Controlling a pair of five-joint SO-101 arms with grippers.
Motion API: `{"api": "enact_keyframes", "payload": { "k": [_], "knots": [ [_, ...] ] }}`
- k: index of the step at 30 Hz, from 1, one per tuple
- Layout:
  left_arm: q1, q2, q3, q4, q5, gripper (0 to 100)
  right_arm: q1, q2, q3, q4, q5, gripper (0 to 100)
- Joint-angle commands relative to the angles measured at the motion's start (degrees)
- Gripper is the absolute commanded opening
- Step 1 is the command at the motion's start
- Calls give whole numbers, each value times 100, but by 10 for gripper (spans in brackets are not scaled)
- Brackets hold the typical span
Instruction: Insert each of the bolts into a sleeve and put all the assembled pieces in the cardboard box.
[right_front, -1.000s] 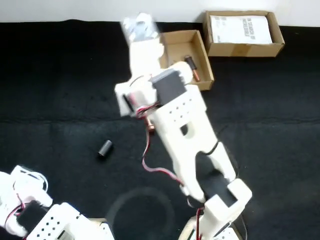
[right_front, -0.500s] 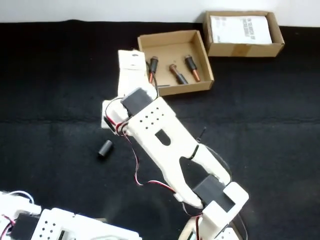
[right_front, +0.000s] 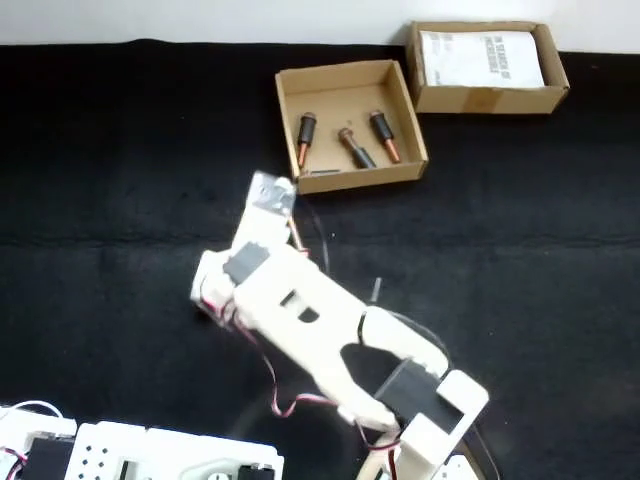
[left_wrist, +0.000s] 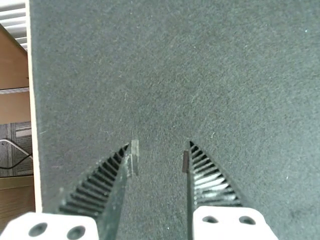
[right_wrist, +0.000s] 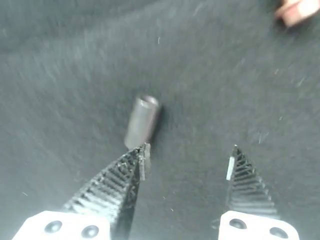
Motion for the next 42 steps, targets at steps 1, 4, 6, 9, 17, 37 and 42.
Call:
{"api": "enact_keyframes", "payload": {
  "k": [1,4,6,9,17,37,42],
  "knots": [
    [-31,-75,-40,18,-35,161,-171,-356,66,-295,-26,228],
    [-31,-75,-40,18,-35,161,-136,-356,66,-541,-18,228],
    [-40,-75,-31,18,-35,161,-84,-356,66,-725,-9,228],
    [-31,-75,48,-9,-114,161,-31,-347,75,-945,-9,228],
    [-31,-75,233,-18,-343,161,48,163,-22,-1358,167,228],
    [110,-75,233,-26,-343,161,-101,1684,-1719,-875,334,84],
    [110,-75,242,-26,-352,161,-110,1675,-1719,-374,352,84]
  ]
}}
